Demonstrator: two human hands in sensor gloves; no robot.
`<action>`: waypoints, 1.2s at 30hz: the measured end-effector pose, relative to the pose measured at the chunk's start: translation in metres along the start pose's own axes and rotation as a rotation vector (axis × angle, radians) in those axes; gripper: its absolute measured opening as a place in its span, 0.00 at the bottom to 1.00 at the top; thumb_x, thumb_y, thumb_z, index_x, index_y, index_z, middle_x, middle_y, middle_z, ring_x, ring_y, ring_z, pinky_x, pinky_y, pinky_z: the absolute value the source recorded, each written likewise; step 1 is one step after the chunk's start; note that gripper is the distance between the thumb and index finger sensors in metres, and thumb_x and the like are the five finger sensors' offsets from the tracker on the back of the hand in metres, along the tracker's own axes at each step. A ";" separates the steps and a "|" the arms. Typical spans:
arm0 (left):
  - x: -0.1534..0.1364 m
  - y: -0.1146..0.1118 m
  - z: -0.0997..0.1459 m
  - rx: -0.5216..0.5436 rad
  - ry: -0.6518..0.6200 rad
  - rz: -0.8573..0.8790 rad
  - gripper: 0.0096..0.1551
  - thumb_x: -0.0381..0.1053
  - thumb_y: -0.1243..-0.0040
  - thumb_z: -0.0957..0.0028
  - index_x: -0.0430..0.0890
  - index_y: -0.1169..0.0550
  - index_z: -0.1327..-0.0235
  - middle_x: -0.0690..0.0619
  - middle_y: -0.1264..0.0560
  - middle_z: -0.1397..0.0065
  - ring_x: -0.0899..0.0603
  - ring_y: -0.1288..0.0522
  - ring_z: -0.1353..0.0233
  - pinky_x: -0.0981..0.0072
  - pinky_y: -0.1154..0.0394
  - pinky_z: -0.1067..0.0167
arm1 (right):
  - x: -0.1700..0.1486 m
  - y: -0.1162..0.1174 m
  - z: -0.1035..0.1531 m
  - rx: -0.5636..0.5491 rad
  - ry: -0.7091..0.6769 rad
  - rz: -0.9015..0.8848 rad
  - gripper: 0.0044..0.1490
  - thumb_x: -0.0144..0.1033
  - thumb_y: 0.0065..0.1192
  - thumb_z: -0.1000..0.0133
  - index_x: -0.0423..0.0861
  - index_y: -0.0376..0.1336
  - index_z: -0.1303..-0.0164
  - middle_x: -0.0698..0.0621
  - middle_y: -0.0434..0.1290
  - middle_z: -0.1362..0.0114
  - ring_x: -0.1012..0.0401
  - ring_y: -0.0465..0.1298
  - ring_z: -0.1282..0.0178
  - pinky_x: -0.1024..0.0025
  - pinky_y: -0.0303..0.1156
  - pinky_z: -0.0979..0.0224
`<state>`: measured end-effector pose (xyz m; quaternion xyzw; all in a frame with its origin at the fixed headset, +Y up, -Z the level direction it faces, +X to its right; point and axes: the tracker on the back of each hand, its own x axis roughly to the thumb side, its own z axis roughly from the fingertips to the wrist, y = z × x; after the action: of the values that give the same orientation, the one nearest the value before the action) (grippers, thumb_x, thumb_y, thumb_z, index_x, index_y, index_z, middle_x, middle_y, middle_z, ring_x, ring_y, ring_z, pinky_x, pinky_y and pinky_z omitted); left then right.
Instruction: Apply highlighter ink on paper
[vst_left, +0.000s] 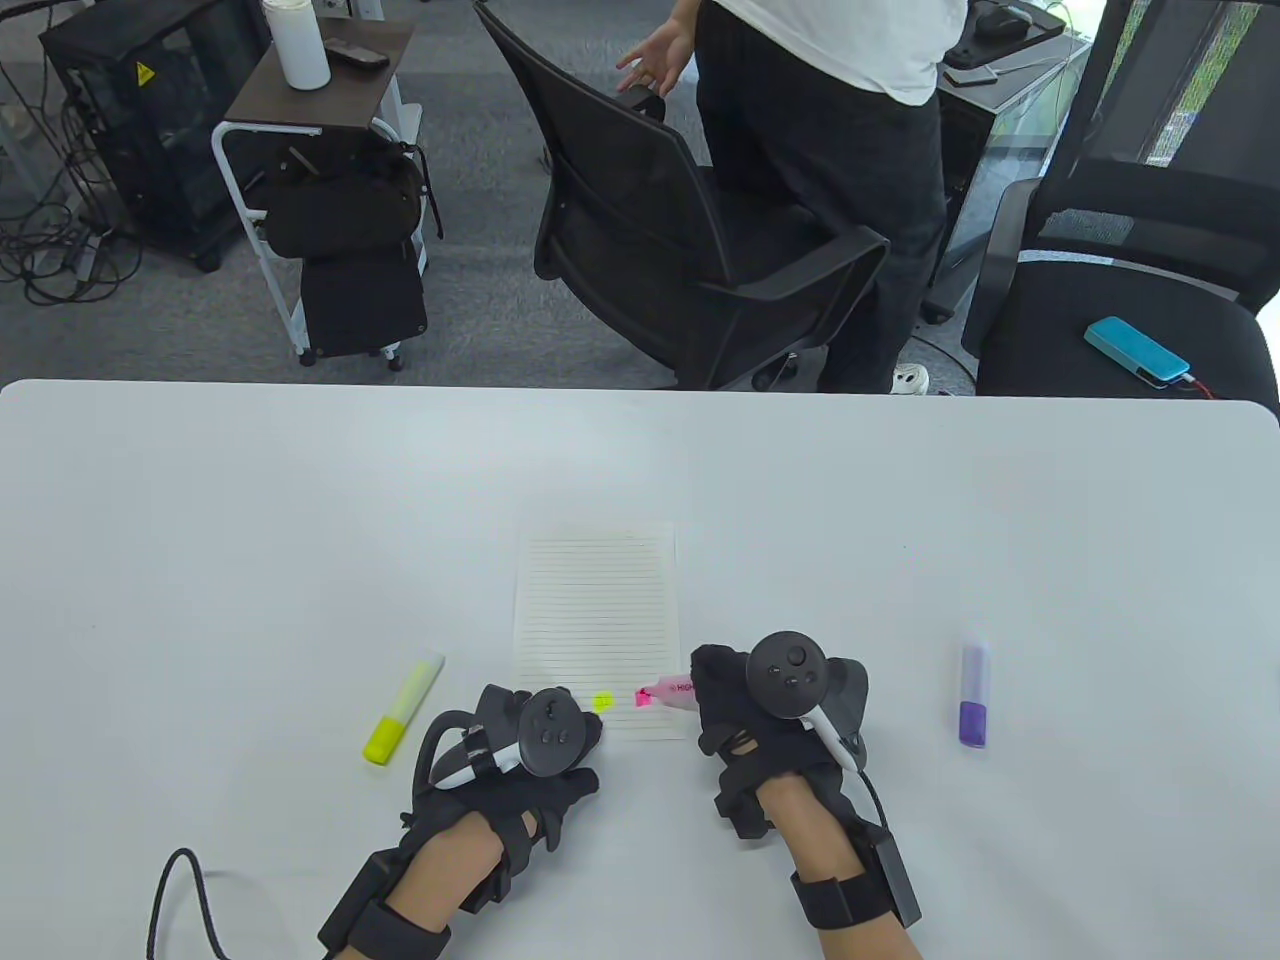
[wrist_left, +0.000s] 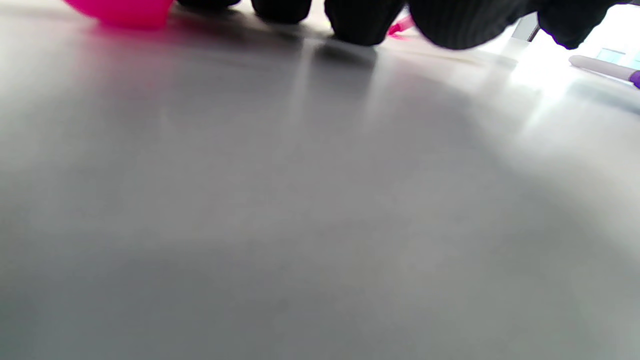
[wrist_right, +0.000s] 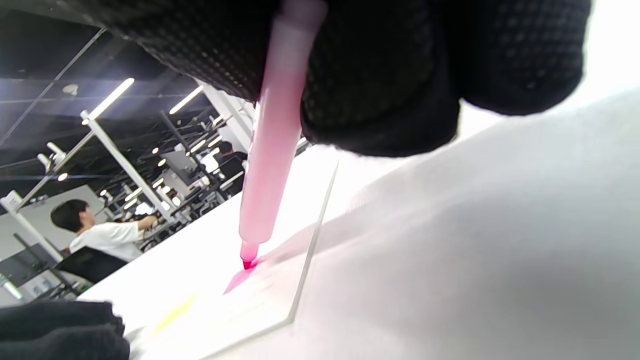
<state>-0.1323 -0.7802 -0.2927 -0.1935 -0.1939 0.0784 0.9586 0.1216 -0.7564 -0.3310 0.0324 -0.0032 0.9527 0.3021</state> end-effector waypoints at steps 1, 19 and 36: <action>0.000 0.000 0.000 0.000 0.000 0.000 0.39 0.65 0.48 0.50 0.56 0.36 0.23 0.48 0.47 0.17 0.29 0.46 0.21 0.31 0.47 0.29 | 0.000 -0.001 0.000 -0.005 -0.004 0.006 0.22 0.40 0.66 0.45 0.46 0.75 0.45 0.37 0.80 0.51 0.55 0.83 0.68 0.51 0.80 0.56; 0.000 0.000 0.000 0.000 0.000 0.000 0.39 0.65 0.48 0.50 0.56 0.36 0.23 0.48 0.47 0.17 0.29 0.46 0.21 0.31 0.47 0.29 | -0.002 -0.005 0.000 0.007 -0.004 -0.027 0.21 0.41 0.68 0.45 0.45 0.76 0.47 0.38 0.81 0.55 0.56 0.83 0.71 0.52 0.80 0.58; 0.000 0.000 0.000 0.000 0.000 0.000 0.39 0.65 0.48 0.50 0.56 0.36 0.23 0.49 0.47 0.17 0.30 0.46 0.20 0.31 0.47 0.28 | 0.002 -0.004 0.002 0.008 -0.044 -0.016 0.21 0.41 0.67 0.45 0.45 0.76 0.47 0.38 0.81 0.54 0.56 0.83 0.71 0.52 0.80 0.58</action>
<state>-0.1323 -0.7802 -0.2927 -0.1935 -0.1939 0.0784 0.9586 0.1223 -0.7514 -0.3294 0.0545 -0.0056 0.9494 0.3092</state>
